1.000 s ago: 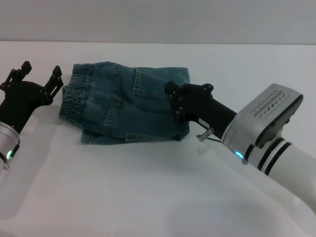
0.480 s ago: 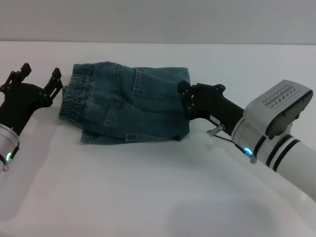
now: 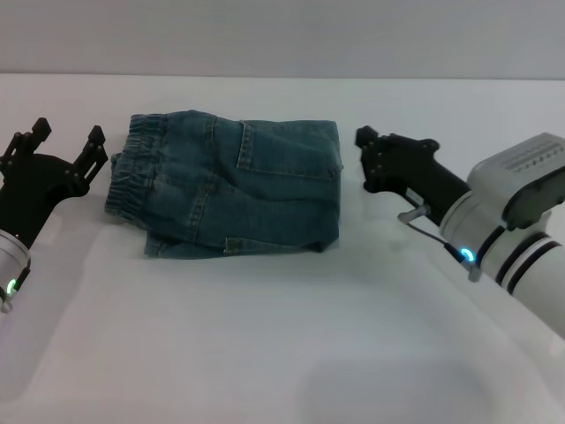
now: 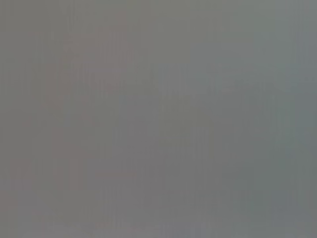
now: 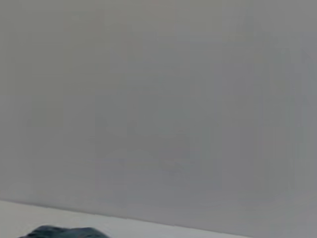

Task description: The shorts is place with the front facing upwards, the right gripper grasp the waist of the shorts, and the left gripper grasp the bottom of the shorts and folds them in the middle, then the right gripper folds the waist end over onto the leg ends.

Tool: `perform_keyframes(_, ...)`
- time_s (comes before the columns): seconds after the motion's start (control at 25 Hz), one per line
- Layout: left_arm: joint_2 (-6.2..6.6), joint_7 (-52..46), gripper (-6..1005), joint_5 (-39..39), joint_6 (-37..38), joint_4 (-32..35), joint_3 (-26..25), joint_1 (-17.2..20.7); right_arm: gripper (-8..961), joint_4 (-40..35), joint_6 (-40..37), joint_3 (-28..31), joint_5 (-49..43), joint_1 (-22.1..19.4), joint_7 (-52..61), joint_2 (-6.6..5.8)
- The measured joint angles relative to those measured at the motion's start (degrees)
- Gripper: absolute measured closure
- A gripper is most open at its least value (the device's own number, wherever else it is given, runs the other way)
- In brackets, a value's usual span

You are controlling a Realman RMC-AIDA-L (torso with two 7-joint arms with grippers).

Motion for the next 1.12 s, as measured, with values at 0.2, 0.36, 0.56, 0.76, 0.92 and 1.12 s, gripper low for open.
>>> perform_keyframes(0.2, 0.0, 0.0, 231, 0.07, -0.39, -0.01, 0.06, 0.25, 954, -1.03, -3.96, 0.45, 1.99, -1.12, -1.02, -0.03)
perform_keyframes(0.36, 0.0, 0.0, 231, 0.33, -2.45, -0.06, 0.65, 0.59, 948, -1.0, -14.39, 4.44, 2.13, -5.78, -3.93, -0.03)
perform_keyframes(0.56, 0.16, 0.01, 230, 0.37, -3.97, -0.07, 1.74, 1.1, 938, -1.07, -23.82, 7.75, 2.16, -9.94, -5.15, -0.22)
perform_keyframes(0.76, 0.24, 0.22, 230, 0.49, -5.3, -0.11, 2.84, 1.22, 928, -2.11, -28.05, 7.32, 1.84, -11.8, -5.26, -0.36)
perform_keyframes(0.92, 0.26, 0.25, 230, 0.38, -5.31, -0.14, 2.87, 1.21, 920, -2.27, -28.03, 7.09, 1.77, -12.14, -5.35, -0.38)
perform_keyframes(1.12, 0.26, 0.31, 230, 0.47, -5.31, -0.16, 2.88, 1.01, 910, -2.33, -27.02, 7.0, 1.78, -12.25, -5.37, -0.41)
